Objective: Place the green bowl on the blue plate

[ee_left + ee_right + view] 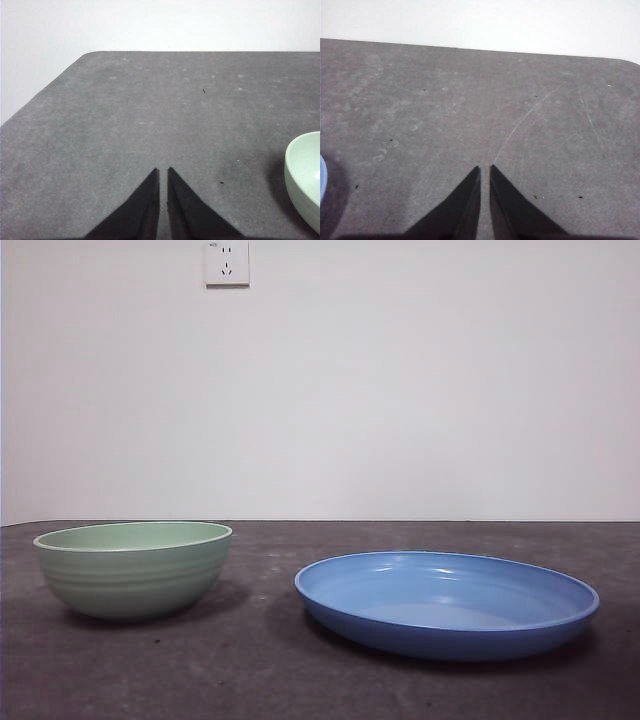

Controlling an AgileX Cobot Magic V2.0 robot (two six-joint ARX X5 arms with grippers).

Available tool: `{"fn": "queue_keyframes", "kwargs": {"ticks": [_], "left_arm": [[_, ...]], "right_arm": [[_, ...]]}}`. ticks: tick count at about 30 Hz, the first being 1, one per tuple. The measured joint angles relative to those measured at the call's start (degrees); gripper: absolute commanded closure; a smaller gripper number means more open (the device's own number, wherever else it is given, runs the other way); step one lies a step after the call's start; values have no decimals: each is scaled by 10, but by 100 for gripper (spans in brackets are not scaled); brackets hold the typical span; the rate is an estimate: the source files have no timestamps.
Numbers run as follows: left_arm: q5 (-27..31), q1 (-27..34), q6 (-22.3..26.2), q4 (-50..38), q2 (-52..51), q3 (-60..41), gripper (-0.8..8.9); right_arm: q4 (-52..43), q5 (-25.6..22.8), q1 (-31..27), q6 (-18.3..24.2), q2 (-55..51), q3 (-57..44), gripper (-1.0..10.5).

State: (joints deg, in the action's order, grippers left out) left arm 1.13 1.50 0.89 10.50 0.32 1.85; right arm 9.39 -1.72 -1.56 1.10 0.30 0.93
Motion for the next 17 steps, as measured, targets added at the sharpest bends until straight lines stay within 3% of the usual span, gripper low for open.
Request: {"fn": "queue_keyframes", "kwargs": {"ticks": [12, 17], "left_arm": [[0, 0, -22, 0, 0, 0, 790], [0, 0, -39, 0, 0, 0, 797]], "right_arm": [[-3, 2, 0, -1, 0, 0, 919], [-12, 5, 0, -31, 0, 0, 920]]}}
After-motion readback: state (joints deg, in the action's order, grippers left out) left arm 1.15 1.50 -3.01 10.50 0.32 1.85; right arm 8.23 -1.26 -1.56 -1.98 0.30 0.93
